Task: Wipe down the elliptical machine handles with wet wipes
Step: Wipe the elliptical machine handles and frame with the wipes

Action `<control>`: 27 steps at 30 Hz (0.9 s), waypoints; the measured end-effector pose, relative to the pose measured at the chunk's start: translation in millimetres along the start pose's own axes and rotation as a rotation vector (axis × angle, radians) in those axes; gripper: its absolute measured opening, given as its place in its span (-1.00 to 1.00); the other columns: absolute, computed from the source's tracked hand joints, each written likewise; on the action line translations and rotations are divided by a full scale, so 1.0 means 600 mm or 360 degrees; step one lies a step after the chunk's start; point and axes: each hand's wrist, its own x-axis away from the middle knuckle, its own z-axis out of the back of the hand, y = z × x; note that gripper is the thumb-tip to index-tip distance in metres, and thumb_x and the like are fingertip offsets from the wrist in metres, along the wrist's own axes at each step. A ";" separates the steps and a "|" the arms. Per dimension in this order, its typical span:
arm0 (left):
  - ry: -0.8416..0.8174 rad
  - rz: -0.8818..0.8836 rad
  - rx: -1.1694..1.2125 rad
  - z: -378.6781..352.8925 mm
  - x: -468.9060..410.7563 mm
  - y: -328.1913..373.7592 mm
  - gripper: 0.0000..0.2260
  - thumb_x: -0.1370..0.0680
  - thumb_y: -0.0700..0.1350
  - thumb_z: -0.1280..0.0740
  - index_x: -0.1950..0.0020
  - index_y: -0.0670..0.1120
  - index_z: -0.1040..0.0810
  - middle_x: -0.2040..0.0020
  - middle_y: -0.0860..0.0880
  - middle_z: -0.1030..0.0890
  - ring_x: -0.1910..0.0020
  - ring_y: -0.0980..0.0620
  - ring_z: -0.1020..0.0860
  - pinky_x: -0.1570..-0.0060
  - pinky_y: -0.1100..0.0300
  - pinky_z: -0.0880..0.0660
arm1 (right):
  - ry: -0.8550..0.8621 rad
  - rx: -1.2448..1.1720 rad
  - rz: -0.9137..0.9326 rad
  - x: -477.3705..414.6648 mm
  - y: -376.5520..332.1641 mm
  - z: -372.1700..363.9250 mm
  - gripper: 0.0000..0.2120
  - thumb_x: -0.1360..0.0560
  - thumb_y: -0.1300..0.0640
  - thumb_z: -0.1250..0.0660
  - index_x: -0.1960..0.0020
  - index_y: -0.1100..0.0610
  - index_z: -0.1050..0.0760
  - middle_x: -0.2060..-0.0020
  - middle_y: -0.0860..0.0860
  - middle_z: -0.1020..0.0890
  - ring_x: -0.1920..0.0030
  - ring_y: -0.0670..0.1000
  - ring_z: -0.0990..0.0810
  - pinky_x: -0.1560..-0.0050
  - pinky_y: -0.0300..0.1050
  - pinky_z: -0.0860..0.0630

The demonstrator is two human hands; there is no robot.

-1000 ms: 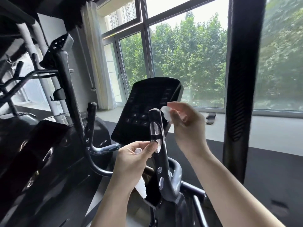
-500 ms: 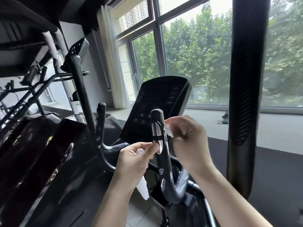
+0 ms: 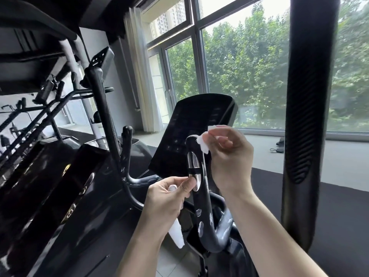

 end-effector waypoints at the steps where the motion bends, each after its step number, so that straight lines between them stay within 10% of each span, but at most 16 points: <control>1: -0.0007 -0.0002 0.0008 0.000 -0.002 -0.002 -0.65 -0.28 0.19 -0.56 0.22 -0.08 -0.74 0.44 -0.05 -0.40 0.53 0.10 -0.22 0.54 0.29 -0.12 | -0.0011 -0.0012 0.0018 -0.004 0.000 -0.003 -0.86 -0.52 0.31 -0.51 0.07 0.08 -0.68 0.02 0.13 -0.71 0.13 -0.09 -0.70 0.07 -0.30 -0.57; 9: -0.0068 -0.0024 0.0013 0.007 -0.006 -0.012 -0.60 -0.29 0.24 -0.56 0.16 -0.08 -0.74 0.41 -0.10 -0.33 0.48 0.06 -0.22 0.47 0.24 -0.15 | -0.0315 0.0265 0.0149 0.009 0.014 -0.002 -0.66 -0.66 0.37 -0.28 -0.23 0.03 -0.68 -0.17 -0.04 -0.72 -0.25 -0.13 -0.65 -0.33 -0.08 -0.55; 17: -0.0082 -0.0032 0.0007 0.009 -0.007 -0.011 -0.63 -0.29 0.24 -0.56 0.16 -0.05 -0.75 0.36 -0.15 -0.32 0.50 0.07 -0.22 0.49 0.27 -0.18 | -0.0253 0.0628 0.0262 0.028 0.005 0.010 -0.60 -0.58 0.37 -0.27 -0.30 0.06 -0.66 0.04 -0.02 -0.73 0.06 -0.32 -0.63 -0.05 -0.33 -0.54; 21: -0.0110 -0.0042 -0.0003 0.010 -0.006 -0.010 -0.62 -0.28 0.26 -0.55 0.16 -0.03 -0.75 0.37 -0.14 -0.33 0.50 0.08 -0.23 0.47 0.28 -0.20 | -0.0530 0.0815 0.0142 0.039 -0.008 0.034 -0.71 -0.50 0.11 -0.19 0.05 0.00 -0.71 0.31 0.16 -0.62 0.25 0.18 -0.54 0.25 -0.03 -0.51; 27: -0.0119 -0.0062 -0.0012 0.009 -0.004 -0.006 -0.69 -0.32 0.22 -0.54 0.20 -0.02 -0.74 0.41 -0.14 -0.28 0.52 0.08 -0.21 0.45 0.30 -0.23 | -0.0255 0.0680 -0.0058 0.029 -0.005 0.055 -0.73 -0.58 0.32 -0.42 -0.17 0.03 -0.70 0.03 -0.19 -0.73 0.02 -0.27 -0.69 -0.02 -0.44 -0.54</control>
